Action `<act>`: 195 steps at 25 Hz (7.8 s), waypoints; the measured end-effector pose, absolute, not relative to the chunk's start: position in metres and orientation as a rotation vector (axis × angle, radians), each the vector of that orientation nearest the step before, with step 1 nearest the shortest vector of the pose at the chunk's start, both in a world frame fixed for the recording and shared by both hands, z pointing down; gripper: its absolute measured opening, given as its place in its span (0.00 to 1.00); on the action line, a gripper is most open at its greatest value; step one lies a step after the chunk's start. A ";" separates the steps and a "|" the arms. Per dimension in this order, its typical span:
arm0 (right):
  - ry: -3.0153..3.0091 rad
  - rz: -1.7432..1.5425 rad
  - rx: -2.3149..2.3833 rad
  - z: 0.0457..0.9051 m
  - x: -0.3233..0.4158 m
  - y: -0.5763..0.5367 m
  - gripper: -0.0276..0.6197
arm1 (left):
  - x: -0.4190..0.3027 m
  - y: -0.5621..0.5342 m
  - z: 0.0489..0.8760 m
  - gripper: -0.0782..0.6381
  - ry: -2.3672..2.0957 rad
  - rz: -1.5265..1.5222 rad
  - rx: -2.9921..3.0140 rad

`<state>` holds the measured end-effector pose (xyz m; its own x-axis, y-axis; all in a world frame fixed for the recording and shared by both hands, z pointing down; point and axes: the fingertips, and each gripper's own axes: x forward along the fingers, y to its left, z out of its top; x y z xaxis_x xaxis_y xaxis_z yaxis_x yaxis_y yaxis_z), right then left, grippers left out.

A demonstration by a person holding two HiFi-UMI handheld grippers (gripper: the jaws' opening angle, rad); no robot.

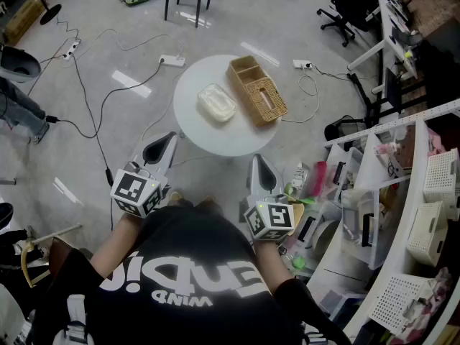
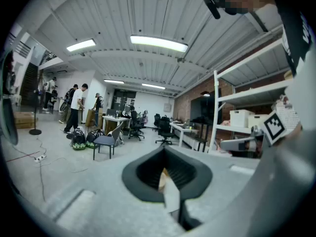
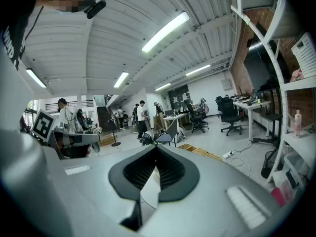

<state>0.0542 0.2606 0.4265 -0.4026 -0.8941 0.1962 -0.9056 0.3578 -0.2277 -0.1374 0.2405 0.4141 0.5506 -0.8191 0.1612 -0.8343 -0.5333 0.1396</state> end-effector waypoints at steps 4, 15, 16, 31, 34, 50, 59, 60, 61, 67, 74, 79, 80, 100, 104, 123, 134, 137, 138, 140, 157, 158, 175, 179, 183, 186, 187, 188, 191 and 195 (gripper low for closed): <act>-2.558 0.471 1.687 0.429 0.055 0.260 0.04 | -0.136 0.239 0.416 0.11 -1.396 0.111 2.576; -2.517 0.488 1.752 0.430 0.049 0.261 0.04 | -0.148 0.231 0.418 0.11 -1.343 0.095 2.597; -2.504 0.498 1.761 0.429 0.048 0.261 0.04 | -0.148 0.230 0.418 0.11 -1.336 0.091 2.599; -2.530 0.554 1.758 0.453 0.080 0.156 0.04 | -0.121 0.126 0.439 0.11 -1.346 0.121 2.555; -2.535 0.568 1.736 0.454 0.089 0.125 0.04 | -0.110 0.098 0.442 0.11 -1.357 0.128 2.544; -2.606 0.615 1.578 0.470 0.106 0.022 0.04 | -0.076 -0.005 0.444 0.11 -1.421 0.195 2.528; -2.556 0.636 1.636 0.467 0.095 -0.001 0.04 | -0.086 -0.033 0.456 0.11 -1.358 0.256 2.528; -2.549 0.638 1.650 0.466 0.095 -0.003 0.04 | -0.087 -0.036 0.457 0.11 -1.349 0.263 2.528; -2.543 0.636 1.661 0.466 0.094 -0.005 0.04 | -0.088 -0.040 0.458 0.11 -1.341 0.266 2.527; -2.508 0.635 1.715 0.466 0.096 -0.015 0.04 | -0.087 -0.061 0.470 0.20 -1.263 0.282 2.514; -2.477 0.625 1.758 0.466 0.099 -0.022 0.04 | -0.079 -0.080 0.492 0.42 -1.121 0.309 2.492; -2.459 0.626 1.786 0.468 0.105 -0.025 0.04 | -0.070 -0.093 0.517 0.49 -1.030 0.376 2.466; -2.451 0.631 1.792 0.468 0.106 -0.026 0.04 | -0.067 -0.096 0.524 0.49 -1.010 0.395 2.461; -2.360 0.697 1.817 0.490 0.116 -0.038 0.04 | -0.049 -0.124 0.658 0.49 -0.774 0.672 2.313; -2.340 0.718 1.813 0.494 0.114 -0.041 0.04 | -0.048 -0.126 0.678 0.48 -0.725 0.694 2.274; -2.281 0.772 1.809 0.512 0.125 -0.041 0.04 | -0.029 -0.112 0.726 0.42 -0.440 0.782 2.164; -2.294 0.768 1.800 0.511 0.123 -0.043 0.04 | -0.030 -0.113 0.720 0.36 -0.465 0.766 2.173; -2.303 0.764 1.796 0.509 0.121 -0.043 0.04 | -0.031 -0.114 0.714 0.35 -0.481 0.766 2.188; -2.305 0.764 1.794 0.508 0.121 -0.043 0.04 | -0.031 -0.114 0.713 0.34 -0.491 0.769 2.197; -2.310 0.763 1.789 0.508 0.121 -0.041 0.04 | -0.032 -0.114 0.709 0.34 -0.519 0.773 2.224; -2.349 0.736 1.770 0.498 0.115 -0.020 0.04 | -0.047 -0.106 0.687 0.35 -0.760 0.873 2.360; -2.350 0.736 1.770 0.498 0.115 -0.019 0.04 | -0.048 -0.105 0.689 0.35 -0.770 0.886 2.355; -2.363 0.726 1.763 0.497 0.107 -0.012 0.04 | -0.054 -0.107 0.663 0.27 -0.837 0.814 2.358; -2.372 0.723 1.762 0.495 0.104 -0.010 0.04 | -0.050 -0.106 0.647 0.23 -0.816 0.723 2.354; -2.382 0.722 1.761 0.492 0.105 -0.007 0.04 | -0.043 -0.102 0.631 0.19 -0.778 0.609 2.318; -2.393 0.717 1.759 0.490 0.105 -0.004 0.04 | -0.038 -0.097 0.620 0.17 -0.752 0.569 2.312; -2.396 0.714 1.758 0.489 0.104 -0.004 0.04 | -0.036 -0.096 0.616 0.17 -0.742 0.558 2.316; -2.398 0.711 1.757 0.488 0.104 -0.004 0.04 | -0.034 -0.095 0.613 0.17 -0.735 0.546 2.320; -2.406 0.701 1.755 0.486 0.104 -0.004 0.04 | -0.029 -0.092 0.601 0.17 -0.741 0.524 2.332; -2.421 0.692 1.756 0.480 0.105 -0.005 0.04 | -0.025 -0.092 0.582 0.17 -0.772 0.514 2.366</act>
<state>0.1053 -0.0048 0.4805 -0.3438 -0.8850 0.3139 -0.9172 0.2448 -0.3144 -0.0252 -0.0915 0.5817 0.7568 -0.4020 0.5155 -0.6306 -0.6566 0.4138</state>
